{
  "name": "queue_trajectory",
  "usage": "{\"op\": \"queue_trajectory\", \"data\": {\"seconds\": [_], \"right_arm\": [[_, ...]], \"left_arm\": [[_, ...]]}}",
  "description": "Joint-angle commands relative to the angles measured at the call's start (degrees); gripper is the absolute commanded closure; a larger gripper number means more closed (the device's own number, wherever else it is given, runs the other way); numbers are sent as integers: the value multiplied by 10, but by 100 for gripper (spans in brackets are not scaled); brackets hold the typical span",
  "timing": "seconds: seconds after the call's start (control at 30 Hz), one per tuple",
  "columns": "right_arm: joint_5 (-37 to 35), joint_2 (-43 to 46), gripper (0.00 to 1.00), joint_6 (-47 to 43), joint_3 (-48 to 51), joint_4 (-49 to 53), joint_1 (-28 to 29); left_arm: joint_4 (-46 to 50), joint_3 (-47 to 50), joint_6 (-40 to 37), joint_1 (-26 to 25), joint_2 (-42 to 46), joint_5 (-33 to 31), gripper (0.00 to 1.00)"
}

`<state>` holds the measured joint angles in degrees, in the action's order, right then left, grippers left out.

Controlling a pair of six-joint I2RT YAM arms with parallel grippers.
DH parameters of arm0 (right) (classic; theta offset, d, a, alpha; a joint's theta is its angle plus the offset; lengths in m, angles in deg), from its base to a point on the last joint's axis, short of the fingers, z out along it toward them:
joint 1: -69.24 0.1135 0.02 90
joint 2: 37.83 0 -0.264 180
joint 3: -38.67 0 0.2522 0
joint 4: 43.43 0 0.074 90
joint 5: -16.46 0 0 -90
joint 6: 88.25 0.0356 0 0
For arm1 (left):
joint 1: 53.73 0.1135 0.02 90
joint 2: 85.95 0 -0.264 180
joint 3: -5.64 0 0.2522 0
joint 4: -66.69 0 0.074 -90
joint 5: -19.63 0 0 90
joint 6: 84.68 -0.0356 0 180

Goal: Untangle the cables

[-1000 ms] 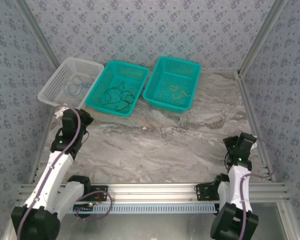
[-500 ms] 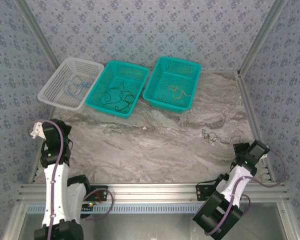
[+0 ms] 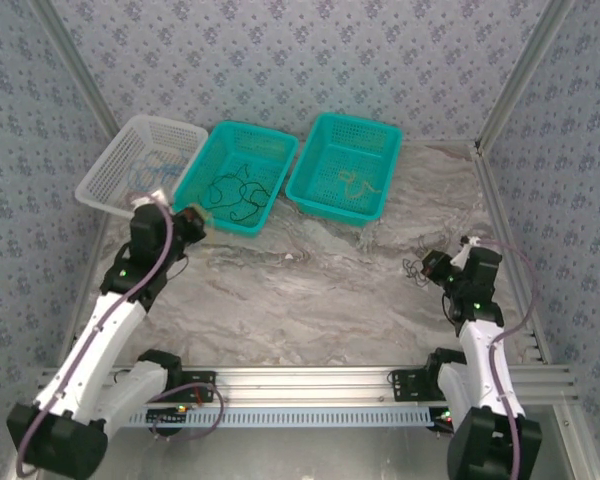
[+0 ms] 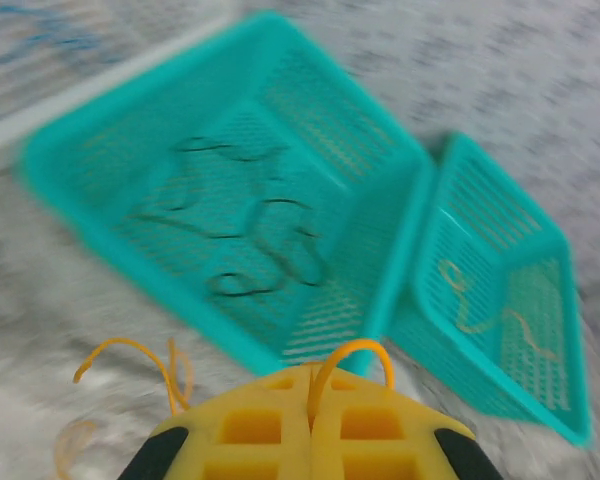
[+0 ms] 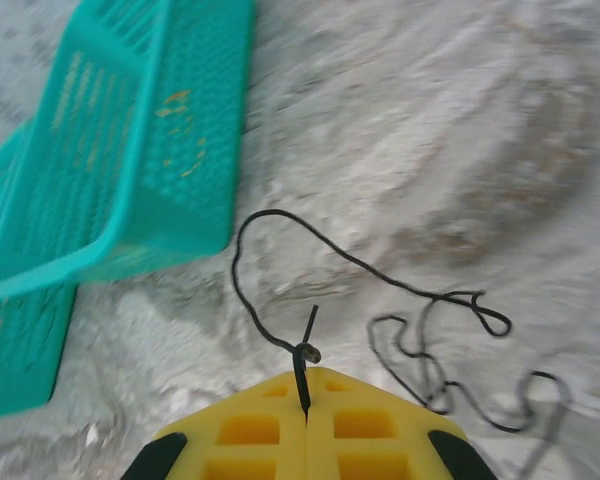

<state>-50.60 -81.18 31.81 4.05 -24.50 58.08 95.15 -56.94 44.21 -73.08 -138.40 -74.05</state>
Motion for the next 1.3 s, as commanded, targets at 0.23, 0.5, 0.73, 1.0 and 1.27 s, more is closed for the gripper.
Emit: {"op": "queue_trajectory", "data": {"seconds": [0.23,0.5,0.73,1.0,1.27], "right_arm": [[17,-43,100,-85,-58,-23,133],[32,-41,100,-95,-61,-27,181],[53,-39,100,-112,-83,-7,218],[57,-36,100,-92,-109,-5,239],[45,-39,100,-51,-136,-7,236]], "left_arm": [[-120,-171,-139,-133,-180,96,100],[-184,-290,-152,-141,-315,150,100],[-169,-452,-185,-153,-476,183,100],[-25,-705,-200,-154,-676,205,25],[-151,-516,-271,-153,-587,325,1]]}}
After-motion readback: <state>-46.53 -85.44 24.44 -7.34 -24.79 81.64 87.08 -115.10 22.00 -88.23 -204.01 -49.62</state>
